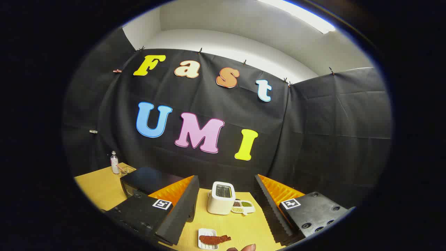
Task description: Open the toaster oven, put the food inside, and close the toaster oven door.
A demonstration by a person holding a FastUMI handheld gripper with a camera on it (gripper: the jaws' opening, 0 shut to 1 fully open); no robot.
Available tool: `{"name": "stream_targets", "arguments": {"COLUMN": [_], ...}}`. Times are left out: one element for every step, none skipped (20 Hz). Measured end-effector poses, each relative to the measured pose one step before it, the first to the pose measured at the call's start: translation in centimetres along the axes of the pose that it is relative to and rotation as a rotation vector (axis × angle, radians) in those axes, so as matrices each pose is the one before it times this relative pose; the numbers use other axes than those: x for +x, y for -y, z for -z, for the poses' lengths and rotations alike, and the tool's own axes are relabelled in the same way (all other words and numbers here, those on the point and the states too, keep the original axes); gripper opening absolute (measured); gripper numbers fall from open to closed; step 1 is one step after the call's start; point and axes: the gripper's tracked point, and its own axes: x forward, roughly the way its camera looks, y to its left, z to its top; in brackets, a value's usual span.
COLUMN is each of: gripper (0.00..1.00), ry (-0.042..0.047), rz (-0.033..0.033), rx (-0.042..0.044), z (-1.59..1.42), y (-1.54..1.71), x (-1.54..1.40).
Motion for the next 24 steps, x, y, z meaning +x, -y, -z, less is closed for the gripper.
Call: {"name": "stream_targets", "arguments": {"gripper": [0.97,0.97,0.97,0.97,0.97,0.97,0.97,0.97,0.97,0.97,0.97,0.97,0.97,0.97,0.97,0.97,0.97,0.97,0.97,0.97,0.97,0.97,0.97,0.97], "ry": [-0.00134,-0.00127,-0.00238,-0.00314,0.00136,-0.00139,-0.00299,-0.00313,-0.00318,-0.00089,0.00151,-0.00018,0.00005,-0.00017,-0.0002,0.00047,-0.00122,-0.00429,-0.00361,-0.00303,-0.00382,-0.01234,-0.01492,-0.018], "rz": [-0.00073,-0.00163,-0.00205,-0.00087,-0.0029,-0.00329,-0.00339,-0.00349,-0.00477,-0.00529,-0.00396,-0.00401,-0.00695,-0.00457,-0.0099,-0.01175,-0.01632,-0.01683,-0.01907,-0.01777,-0.01788,-0.01686,-0.01713,-0.01542], "rx": [0.00122,0.0032,0.00416,0.00362,0.00266,-0.001,-0.00131,0.00185,0.0106,0.01319,0.01385,0.01142,0.00983,0.00903,0.01141,0.01395,0.01572,0.01373,0.01172,0.00627,0.0018,-0.00322,-0.00087,0.00058], "z": [0.009,0.024,0.062,0.069,-0.106,0.044,0.17,0.051,0.095,-0.081,-0.008,-0.008,-0.063,0.072,0.016,-0.08,0.081,0.163,0.329,0.403,0.585,0.868,1.122,1.079], "y": [-0.045,-0.019,-0.064,-0.043,-0.107,-0.199,-0.32,-0.237,-0.26,-0.343,-0.292,-0.31,-0.386,-0.398,-0.536,-0.835,-0.981,-1.192,-1.308,-1.414,-1.483,-1.479,-1.574,-1.461], "x": [-0.087,0.127,-0.003,-0.005,-0.015,-0.046,-0.039,-0.033,0.093,0.017,0.04,0.039,0.006,0.103,0.04,0.192,0.206,0.341,0.361,0.631,0.676,0.756,0.851,0.918]}}
